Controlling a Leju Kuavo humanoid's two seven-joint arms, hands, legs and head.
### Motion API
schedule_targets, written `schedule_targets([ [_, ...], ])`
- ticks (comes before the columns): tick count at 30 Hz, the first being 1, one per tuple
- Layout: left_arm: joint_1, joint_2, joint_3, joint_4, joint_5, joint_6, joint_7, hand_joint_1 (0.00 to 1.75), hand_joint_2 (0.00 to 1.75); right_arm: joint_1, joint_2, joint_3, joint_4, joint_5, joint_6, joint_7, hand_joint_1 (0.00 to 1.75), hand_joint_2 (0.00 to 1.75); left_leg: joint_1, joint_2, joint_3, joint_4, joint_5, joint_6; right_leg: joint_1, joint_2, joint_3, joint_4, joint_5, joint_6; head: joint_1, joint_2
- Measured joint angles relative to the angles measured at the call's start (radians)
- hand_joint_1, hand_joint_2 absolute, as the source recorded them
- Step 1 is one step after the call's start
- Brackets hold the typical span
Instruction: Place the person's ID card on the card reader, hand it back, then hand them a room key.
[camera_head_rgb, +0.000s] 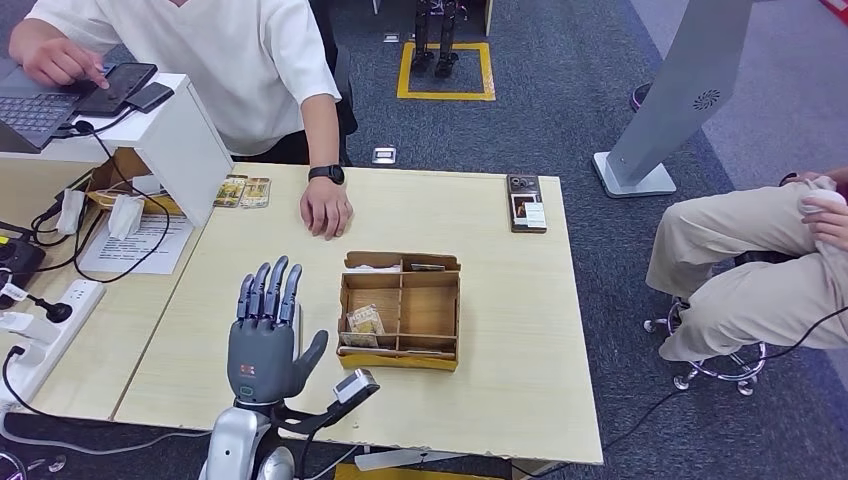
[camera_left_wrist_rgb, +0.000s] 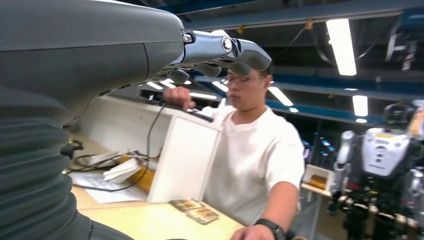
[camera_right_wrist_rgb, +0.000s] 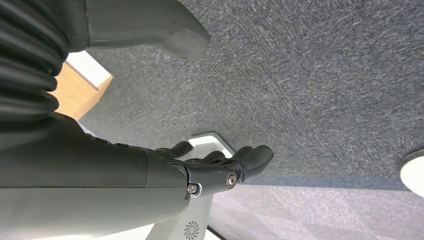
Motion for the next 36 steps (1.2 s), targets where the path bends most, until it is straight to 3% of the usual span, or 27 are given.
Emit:
schedule_targets([
  [3,-0.010,0.028,-0.045,0.023,-0.020,0.000,0.094,0.00,1.75,0.000,0.000,0.000,0.002,0.000,0.000,-0.006,0.00,1.75,0.000,0.000,0.000,0.000,0.000,0.000,0.000,0.000,0.000,0.000,0.000,0.000,0.000,0.000],
  [7,-0.021,0.066,-0.119,0.053,-0.020,0.000,0.130,0.00,1.75,0.000,0.000,0.000,0.005,0.001,0.000,-0.013,0.00,1.75,0.000,0.000,0.000,0.000,0.000,0.000,0.000,0.000,0.000,0.000,0.000,0.000,0.000,0.000],
  [18,-0.034,0.106,-0.183,0.093,-0.016,0.000,0.127,0.00,1.75,0.000,0.000,0.000,0.009,0.002,0.000,-0.014,0.00,1.75,0.000,0.000,0.000,0.000,0.000,0.000,0.000,0.000,0.000,0.000,0.000,0.000,0.000,0.000],
  [36,-0.050,0.122,-0.206,0.158,-0.001,0.000,0.091,0.00,1.75,0.000,0.000,0.000,0.013,0.007,0.000,-0.017,0.00,1.75,0.000,0.000,0.000,0.000,0.000,0.000,0.000,0.000,0.000,0.000,0.000,0.000,0.000,0.000],
])
